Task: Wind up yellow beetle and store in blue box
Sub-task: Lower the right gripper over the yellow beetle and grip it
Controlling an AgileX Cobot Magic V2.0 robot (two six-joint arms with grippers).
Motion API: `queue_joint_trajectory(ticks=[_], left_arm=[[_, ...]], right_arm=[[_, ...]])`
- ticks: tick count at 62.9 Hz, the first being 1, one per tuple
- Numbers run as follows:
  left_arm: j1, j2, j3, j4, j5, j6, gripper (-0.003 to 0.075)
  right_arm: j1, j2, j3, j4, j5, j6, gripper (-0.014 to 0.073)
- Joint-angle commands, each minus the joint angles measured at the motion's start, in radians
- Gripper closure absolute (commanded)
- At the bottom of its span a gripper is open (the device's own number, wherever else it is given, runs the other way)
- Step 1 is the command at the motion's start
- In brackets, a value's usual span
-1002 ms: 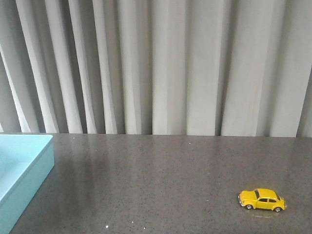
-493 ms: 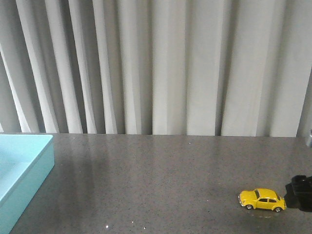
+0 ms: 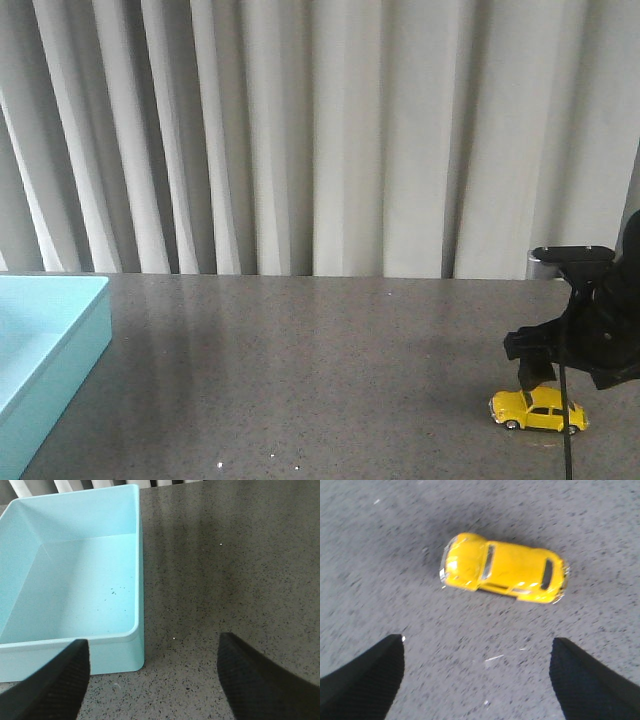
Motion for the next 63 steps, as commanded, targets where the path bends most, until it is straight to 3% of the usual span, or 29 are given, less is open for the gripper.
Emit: queue_joint_trajectory(ticks=[1,20,63], left_arm=[[-0.008,-0.002,-0.033,-0.002,-0.064,-0.002,0.0196],[-0.008,-0.002,-0.033,-0.002,-0.064,-0.002,0.0196],[-0.008,-0.002,-0.033,-0.002,-0.064,-0.002,0.0196]], right_arm=[[-0.014,0.008,-0.102,-0.034,0.018,0.034,0.0019],[-0.074,0.166,-0.276,0.061,0.164,-0.021,0.0019],[-0.072,0.275,-0.289,0.086,0.053,-0.016,0.0025]])
